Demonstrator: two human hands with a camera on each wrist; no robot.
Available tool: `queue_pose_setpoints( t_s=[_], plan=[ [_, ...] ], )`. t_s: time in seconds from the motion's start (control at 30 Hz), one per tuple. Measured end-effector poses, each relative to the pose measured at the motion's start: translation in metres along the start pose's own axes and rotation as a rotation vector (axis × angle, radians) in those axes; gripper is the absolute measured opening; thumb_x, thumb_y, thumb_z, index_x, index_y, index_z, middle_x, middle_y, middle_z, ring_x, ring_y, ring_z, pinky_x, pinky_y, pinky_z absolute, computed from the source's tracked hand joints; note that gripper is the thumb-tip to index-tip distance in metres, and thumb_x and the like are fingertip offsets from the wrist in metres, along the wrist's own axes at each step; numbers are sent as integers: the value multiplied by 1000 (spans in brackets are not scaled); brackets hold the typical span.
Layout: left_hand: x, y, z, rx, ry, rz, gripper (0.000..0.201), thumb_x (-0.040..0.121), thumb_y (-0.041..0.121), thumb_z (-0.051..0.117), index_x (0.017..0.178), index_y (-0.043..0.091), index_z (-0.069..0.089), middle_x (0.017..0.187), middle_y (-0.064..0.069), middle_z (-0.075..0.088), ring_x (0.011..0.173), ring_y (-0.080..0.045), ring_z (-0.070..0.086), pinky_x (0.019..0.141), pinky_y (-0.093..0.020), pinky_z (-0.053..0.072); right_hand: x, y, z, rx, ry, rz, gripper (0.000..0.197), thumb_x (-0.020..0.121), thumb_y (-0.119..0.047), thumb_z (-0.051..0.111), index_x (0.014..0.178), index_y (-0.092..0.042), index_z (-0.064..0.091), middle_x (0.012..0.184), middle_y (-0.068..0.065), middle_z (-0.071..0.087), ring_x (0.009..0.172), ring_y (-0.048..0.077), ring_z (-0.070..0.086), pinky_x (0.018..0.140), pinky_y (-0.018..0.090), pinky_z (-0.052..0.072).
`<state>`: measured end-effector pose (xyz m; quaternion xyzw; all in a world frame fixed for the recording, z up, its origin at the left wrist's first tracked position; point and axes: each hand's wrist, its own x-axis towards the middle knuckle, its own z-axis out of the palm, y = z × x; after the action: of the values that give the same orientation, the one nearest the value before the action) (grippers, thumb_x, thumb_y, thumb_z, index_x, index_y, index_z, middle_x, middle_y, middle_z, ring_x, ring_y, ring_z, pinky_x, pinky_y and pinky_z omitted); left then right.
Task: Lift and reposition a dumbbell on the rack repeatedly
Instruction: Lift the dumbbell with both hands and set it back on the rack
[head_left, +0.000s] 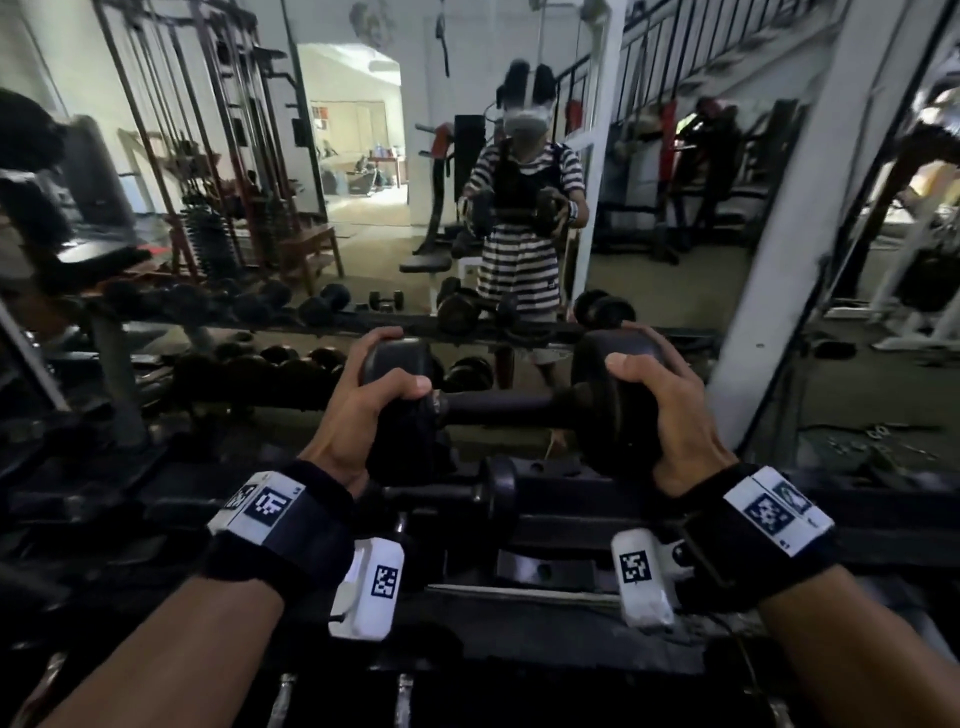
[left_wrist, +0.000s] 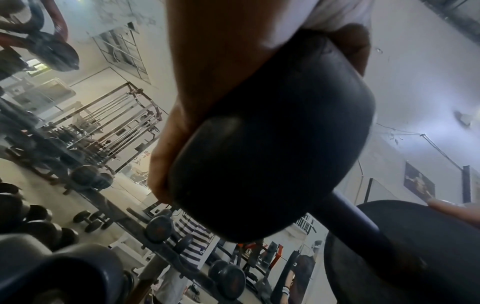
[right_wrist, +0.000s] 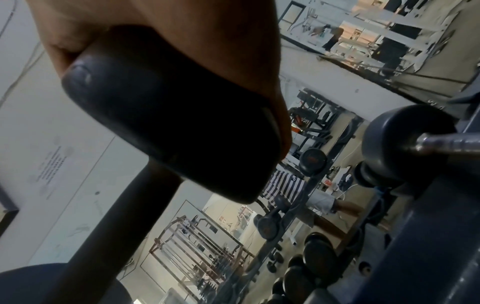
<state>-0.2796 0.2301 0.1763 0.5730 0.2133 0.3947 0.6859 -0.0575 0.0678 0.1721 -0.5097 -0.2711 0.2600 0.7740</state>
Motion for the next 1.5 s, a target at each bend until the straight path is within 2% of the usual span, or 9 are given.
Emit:
queue_pose_setpoints(
  t_s=[0.33,0.53,0.7,0.77,0.87,0.97,1.07,1.23,1.5],
  plan=[
    [45,-87,102,-59,219,-100,67,49,26,75,115,35,64,117,-13,59,94,-30,61,72,-39,53,106,9,-107,-96,-107,155,41,77,-13,74,115,-27,71,113,11,74,95,27,72,82,41,59],
    [34,-132,143,-152,488,-167,63,63,15,67,123,28,59,96,-9,64,74,-25,62,63,-34,54,163,32,-129,-172,-289,349,55,65,-18,76,120,-21,69,109,13,70,94,29,65,88,45,53],
    [16,-168,154,-207,733,-202,61,58,17,71,118,24,59,81,3,66,61,-10,66,56,-26,54,193,65,-121,-288,-452,474,58,56,-23,80,114,-25,71,100,10,70,89,29,63,82,43,53],
    [9,-183,154,-256,799,-253,57,49,23,77,103,18,57,77,0,62,60,-14,64,57,-28,52,202,80,-112,-343,-533,523,59,50,-29,82,108,-30,74,102,9,72,92,30,66,93,49,53],
    [-1,-204,154,-357,884,-352,60,52,26,79,106,13,56,80,-8,62,66,-23,63,56,-32,53,212,99,-98,-453,-631,549,58,47,-33,82,105,-34,75,113,10,74,103,30,70,97,47,54],
    [-8,-222,154,-458,933,-415,55,60,23,76,110,14,55,81,-14,62,64,-28,63,55,-39,56,221,120,-85,-546,-721,557,51,59,-30,82,110,-33,74,114,10,73,98,25,71,90,41,56],
    [-9,-238,153,-520,948,-442,59,55,24,79,108,14,58,94,-21,59,77,-35,62,71,-51,55,228,139,-76,-604,-798,565,46,63,-29,81,108,-33,74,111,8,74,92,22,72,85,37,58],
    [-2,-259,149,-531,1041,-439,43,65,21,74,104,20,57,91,-15,58,80,-32,59,69,-45,55,244,169,-64,-644,-882,548,37,77,-19,77,112,-29,72,108,4,73,85,14,70,70,22,53],
    [19,-271,150,-408,1260,-478,31,80,12,72,108,18,61,91,-8,68,80,-26,68,85,-55,56,262,207,-45,-768,-977,522,33,77,-26,76,109,-33,71,111,-1,73,102,16,69,90,29,52]
  ],
)
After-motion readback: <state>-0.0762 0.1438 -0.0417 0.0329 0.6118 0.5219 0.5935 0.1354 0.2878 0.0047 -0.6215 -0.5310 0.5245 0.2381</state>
